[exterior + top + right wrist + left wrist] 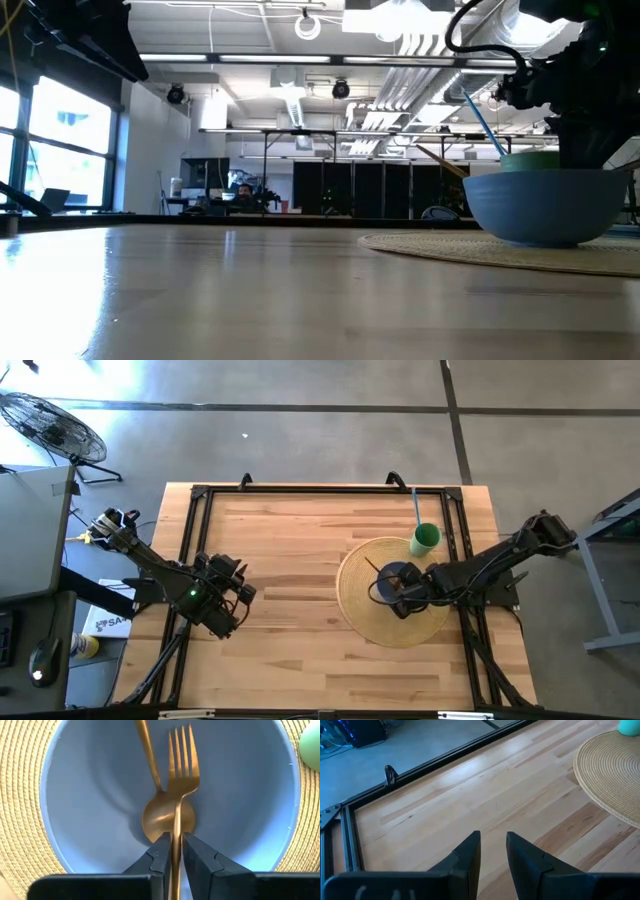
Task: Pick & Place Utensil
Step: Put the fork into the blue bowl, then return to Home Position
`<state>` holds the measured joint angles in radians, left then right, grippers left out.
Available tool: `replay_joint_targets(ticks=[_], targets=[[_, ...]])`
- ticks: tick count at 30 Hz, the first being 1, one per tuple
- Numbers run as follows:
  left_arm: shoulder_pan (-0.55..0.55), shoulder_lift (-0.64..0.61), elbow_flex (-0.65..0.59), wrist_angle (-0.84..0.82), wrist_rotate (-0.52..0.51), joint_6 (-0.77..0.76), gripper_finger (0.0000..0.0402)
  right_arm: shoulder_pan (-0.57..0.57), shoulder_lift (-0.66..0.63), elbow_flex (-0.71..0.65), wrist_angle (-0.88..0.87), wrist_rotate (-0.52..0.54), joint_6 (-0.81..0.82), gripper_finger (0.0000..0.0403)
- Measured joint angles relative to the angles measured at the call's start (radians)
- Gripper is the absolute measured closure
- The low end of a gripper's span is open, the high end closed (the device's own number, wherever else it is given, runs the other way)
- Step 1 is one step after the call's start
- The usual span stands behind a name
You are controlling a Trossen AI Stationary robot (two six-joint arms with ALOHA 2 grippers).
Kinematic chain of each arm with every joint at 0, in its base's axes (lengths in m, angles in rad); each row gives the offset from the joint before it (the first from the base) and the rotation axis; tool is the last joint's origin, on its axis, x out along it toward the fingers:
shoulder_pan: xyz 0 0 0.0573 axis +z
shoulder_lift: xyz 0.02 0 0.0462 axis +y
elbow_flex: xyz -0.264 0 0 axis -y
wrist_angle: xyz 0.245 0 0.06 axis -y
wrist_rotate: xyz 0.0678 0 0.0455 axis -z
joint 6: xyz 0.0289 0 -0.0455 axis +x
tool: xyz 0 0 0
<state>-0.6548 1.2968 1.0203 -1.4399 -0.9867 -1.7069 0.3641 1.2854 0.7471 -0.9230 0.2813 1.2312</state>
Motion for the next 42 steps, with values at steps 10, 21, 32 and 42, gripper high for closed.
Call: replay_joint_targets(ticks=[10, 21, 32, 42], targets=[[0.000, 0.000, 0.000, 0.001, 0.000, 0.000, 0.0312, 0.000, 0.000, 0.000, 0.001, 0.016, 0.025, 0.0360], [0.000, 0.000, 0.000, 0.051, 0.002, 0.074, 0.0312, 0.013, 0.000, 0.130, -0.100, 0.103, -0.020, 0.0359], [0.001, 0.000, 0.000, 0.146, -0.096, 0.211, 0.0312, 0.075, 0.000, 0.311, -0.146, 0.113, -0.273, 0.0359], [0.001, 0.000, 0.000, 0.365, -0.172, 0.470, 0.0312, 0.116, 0.001, 0.250, -0.028, 0.130, -0.414, 0.0390]])
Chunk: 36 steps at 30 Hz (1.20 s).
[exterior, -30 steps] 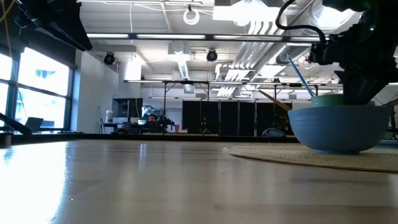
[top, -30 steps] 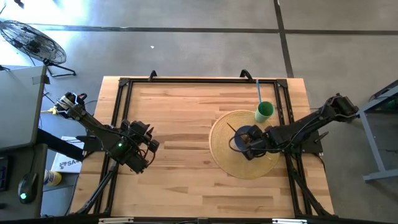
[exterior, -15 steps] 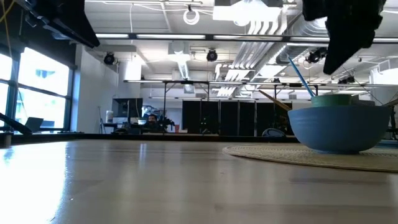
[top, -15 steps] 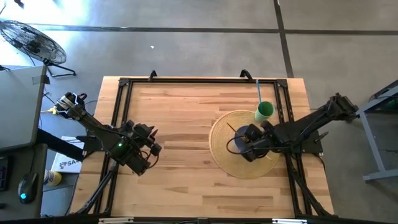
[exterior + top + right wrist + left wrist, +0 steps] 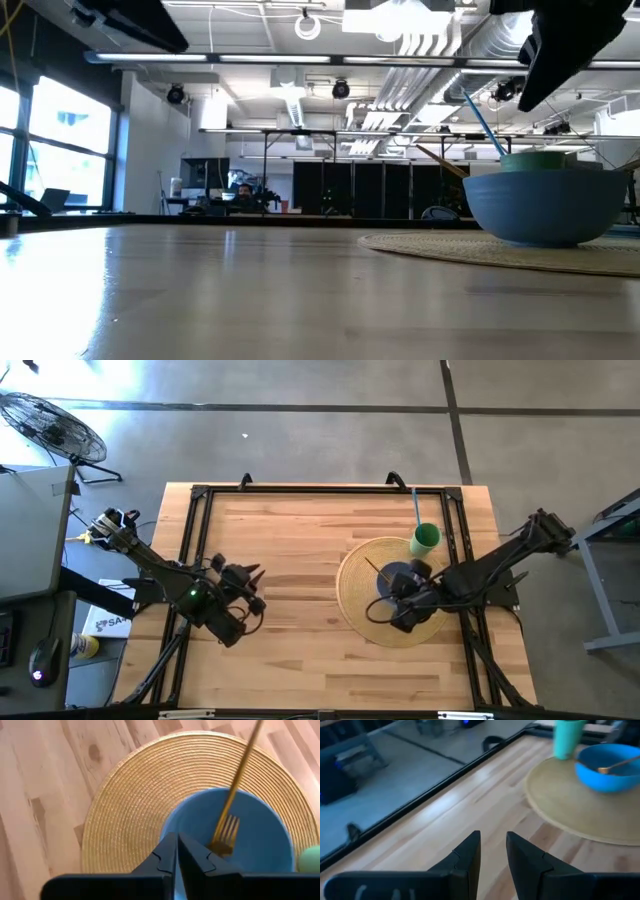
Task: Pick & Place Utensil
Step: Return to Home Position
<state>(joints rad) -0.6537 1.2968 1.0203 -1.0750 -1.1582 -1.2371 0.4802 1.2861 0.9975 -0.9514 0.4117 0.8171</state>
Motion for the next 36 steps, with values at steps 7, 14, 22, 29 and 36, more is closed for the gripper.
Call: replay_joint_targets(ticks=[7, 14, 22, 29, 36], targets=[[0.054, 0.000, 0.000, 0.304, 0.056, 0.348, 0.0312, -0.001, -0.023, -0.063, 0.180, 0.006, -0.139, 0.0399], [0.138, 0.049, -0.001, 0.465, 0.125, 0.556, 0.0312, -0.017, -0.179, -0.210, 0.462, -0.024, -0.296, 0.0402], [0.241, 0.113, -0.022, 0.812, 0.382, 0.870, 0.0312, -0.042, -0.477, -0.457, 0.795, -0.136, -0.488, 0.0402], [0.325, 0.088, -0.164, 1.089, 0.524, 1.055, 0.0312, -0.043, -0.747, -0.535, 0.830, -0.111, -0.530, 0.0399], [0.354, 0.001, -0.325, 1.289, 0.546, 1.085, 0.0312, -0.044, -0.928, -0.593, 0.829, 0.067, -0.523, 0.0401]])
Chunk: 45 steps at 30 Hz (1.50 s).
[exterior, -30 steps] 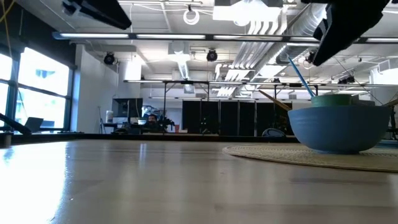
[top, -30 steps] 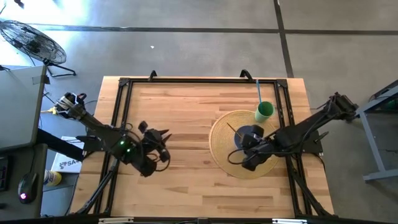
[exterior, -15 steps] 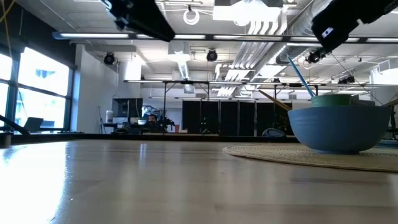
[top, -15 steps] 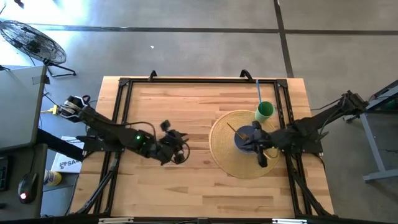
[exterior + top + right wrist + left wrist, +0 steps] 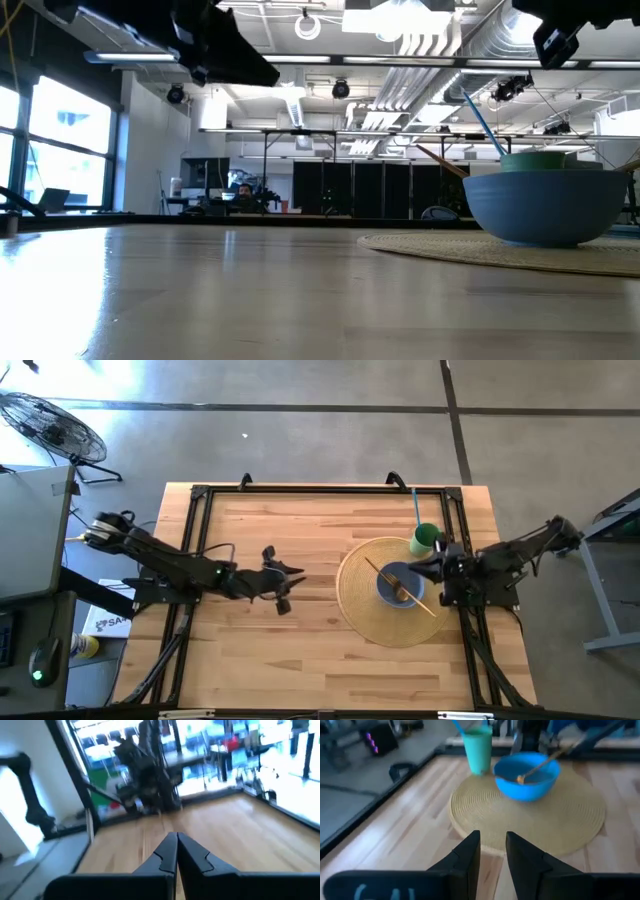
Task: Pick & Place Utensil
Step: Return to Home Position
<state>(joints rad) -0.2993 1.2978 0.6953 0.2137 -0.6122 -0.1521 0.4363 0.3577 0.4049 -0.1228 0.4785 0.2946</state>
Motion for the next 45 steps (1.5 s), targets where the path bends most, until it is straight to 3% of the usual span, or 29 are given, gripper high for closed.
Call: replay_joint_targets(ticks=[6, 17, 25, 31, 39, 45], targets=[[0.000, -0.112, -0.160, 0.245, 0.070, 0.072, 0.0312, -0.049, -0.033, -0.017, 0.061, -0.132, -0.064, 0.0399], [-0.002, -0.339, -0.281, 0.209, 0.101, 0.094, 0.0312, -0.250, -0.061, -0.017, 0.083, -0.370, -0.095, 0.0399], [-0.001, -0.606, -0.355, 0.045, 0.121, 0.096, 0.0312, -0.275, -0.101, -0.042, 0.097, -0.390, -0.164, 0.0396], [0.078, -0.732, -0.467, 0.134, 0.379, 0.116, 0.0312, -0.272, -0.117, -0.170, 0.212, -0.438, -0.139, 0.0394], [0.284, -0.831, -0.480, 0.048, 0.425, 0.064, 0.0312, -0.272, -0.144, -0.257, 0.290, -0.475, -0.142, 0.0399], [0.312, -0.954, -0.480, -0.092, 0.425, 0.042, 0.0312, -0.272, -0.195, -0.256, 0.267, -0.489, -0.173, 0.0402]])
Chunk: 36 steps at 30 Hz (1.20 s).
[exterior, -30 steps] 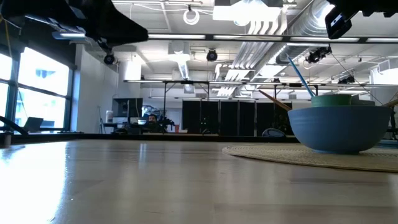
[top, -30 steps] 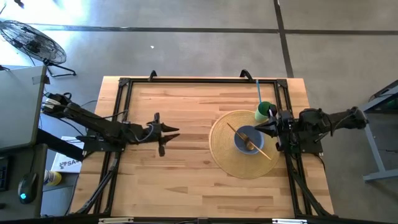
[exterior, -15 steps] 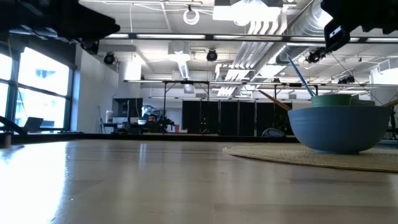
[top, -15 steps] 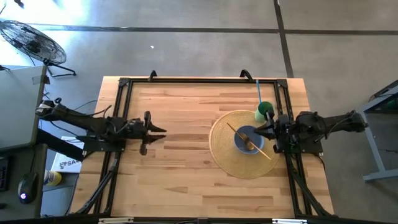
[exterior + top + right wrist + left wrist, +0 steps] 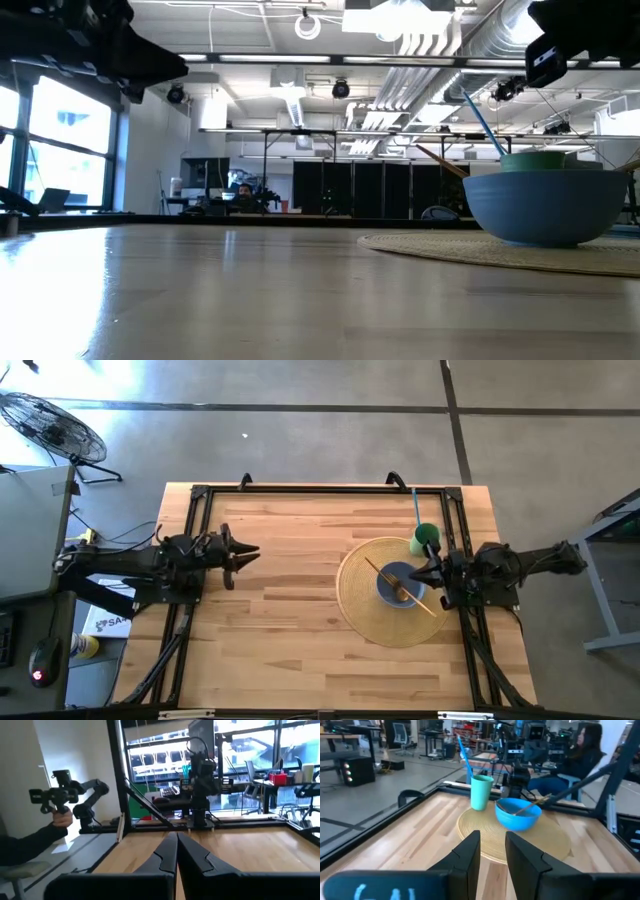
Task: Pick & Place Utensil
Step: Return to Home Position
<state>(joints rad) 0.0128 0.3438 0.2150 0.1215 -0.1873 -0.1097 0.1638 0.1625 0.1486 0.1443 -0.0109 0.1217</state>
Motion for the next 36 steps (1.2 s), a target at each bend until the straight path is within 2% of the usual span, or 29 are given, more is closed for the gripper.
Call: replay_joint_targets(ticks=[4, 15, 19, 23, 28, 33, 36], targets=[[-0.001, -0.095, 0.000, -0.078, -0.003, -0.018, 0.0312, 0.000, -0.038, 0.000, -0.016, -0.004, -0.018, 0.0400], [-0.001, -0.246, -0.147, -0.030, -0.064, -0.054, 0.0312, 0.000, -0.060, 0.000, -0.066, -0.005, -0.023, 0.0402], [-0.001, -0.273, -0.198, 0.019, -0.067, -0.069, 0.0312, 0.000, -0.060, 0.000, -0.061, -0.031, -0.024, 0.0402], [0.000, -0.276, -0.199, -0.019, -0.085, -0.079, 0.0312, 0.000, -0.060, 0.000, -0.061, -0.089, 0.010, 0.0402], [0.000, -0.276, -0.200, -0.013, -0.085, -0.079, 0.0312, 0.000, -0.060, 0.000, -0.044, -0.063, -0.010, 0.0402], [0.000, -0.276, -0.201, -0.038, -0.089, -0.079, 0.0312, -0.001, -0.059, -0.106, 0.167, -0.095, 0.009, 0.0403], [0.000, -0.276, -0.201, -0.055, -0.089, -0.079, 0.0312, -0.018, -0.065, -0.137, 0.167, -0.102, 0.009, 0.0403]])
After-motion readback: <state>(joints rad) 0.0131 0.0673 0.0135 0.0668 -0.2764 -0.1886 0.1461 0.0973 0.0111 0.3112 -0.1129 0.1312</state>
